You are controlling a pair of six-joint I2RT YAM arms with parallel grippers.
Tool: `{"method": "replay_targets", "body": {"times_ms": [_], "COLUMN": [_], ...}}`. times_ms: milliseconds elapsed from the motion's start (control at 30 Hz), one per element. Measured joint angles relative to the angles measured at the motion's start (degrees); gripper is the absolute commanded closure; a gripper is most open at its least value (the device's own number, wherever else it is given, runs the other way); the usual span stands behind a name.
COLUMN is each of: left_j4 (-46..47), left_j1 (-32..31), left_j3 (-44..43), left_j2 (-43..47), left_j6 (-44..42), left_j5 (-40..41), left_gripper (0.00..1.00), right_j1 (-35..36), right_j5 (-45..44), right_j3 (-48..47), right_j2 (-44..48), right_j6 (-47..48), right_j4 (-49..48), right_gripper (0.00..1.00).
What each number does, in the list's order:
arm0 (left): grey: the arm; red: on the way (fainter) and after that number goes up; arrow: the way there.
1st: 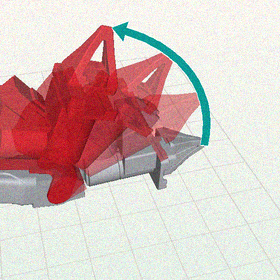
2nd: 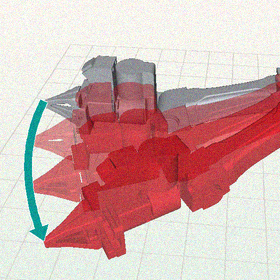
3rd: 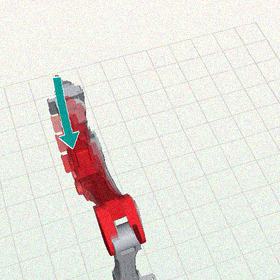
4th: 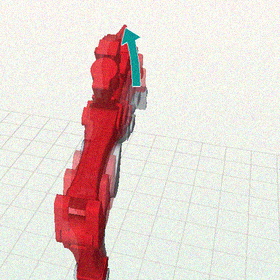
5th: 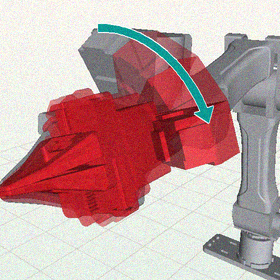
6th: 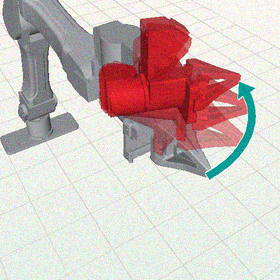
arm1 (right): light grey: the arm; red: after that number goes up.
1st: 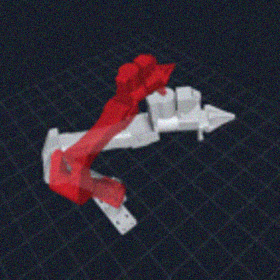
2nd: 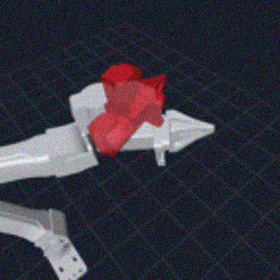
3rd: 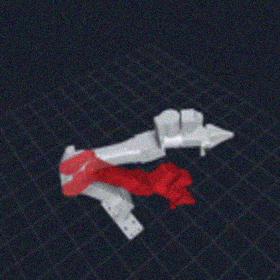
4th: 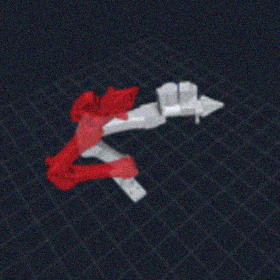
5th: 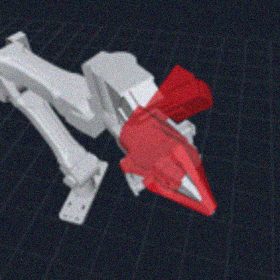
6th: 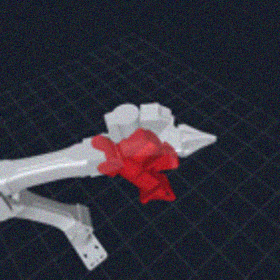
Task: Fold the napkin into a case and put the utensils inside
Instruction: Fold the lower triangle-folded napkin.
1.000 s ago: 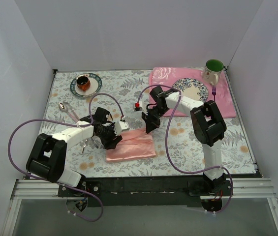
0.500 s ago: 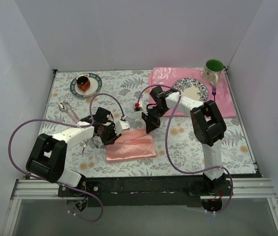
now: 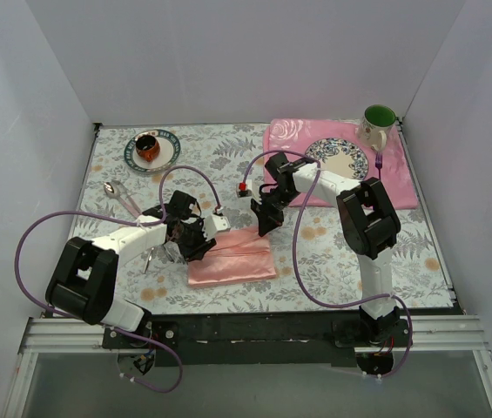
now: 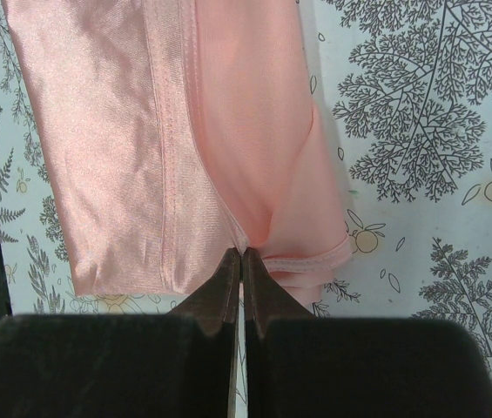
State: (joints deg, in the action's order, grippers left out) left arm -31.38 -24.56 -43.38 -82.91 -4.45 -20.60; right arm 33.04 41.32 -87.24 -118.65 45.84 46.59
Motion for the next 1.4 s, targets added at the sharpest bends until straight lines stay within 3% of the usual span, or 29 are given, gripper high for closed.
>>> {"method": "replay_targets", "body": {"times_ms": [333,500,1400], "left_j4": [1.3,2.3,-7.0], "left_j1": [-0.8,-0.8,-0.8], "left_j3": [0.2,0.4,-4.7], "left_j2": [-0.4,-0.4,0.2], "left_j6": [0.0,0.0,0.4], "left_j5": [1.9,2.4,0.0], "left_gripper": [0.8,1.0,1.0], "right_j1": [0.0,0.0,0.0], "right_j5": [0.0,0.0,1.2], "right_j3": [-0.4,-0.5,-1.7], "right_j2": [-0.7,-0.9,1.0], "right_j6": [0.0,0.0,0.5], "right_j4": [0.0,0.1,3.2], "right_gripper": [0.96,0.96,0.95]}}
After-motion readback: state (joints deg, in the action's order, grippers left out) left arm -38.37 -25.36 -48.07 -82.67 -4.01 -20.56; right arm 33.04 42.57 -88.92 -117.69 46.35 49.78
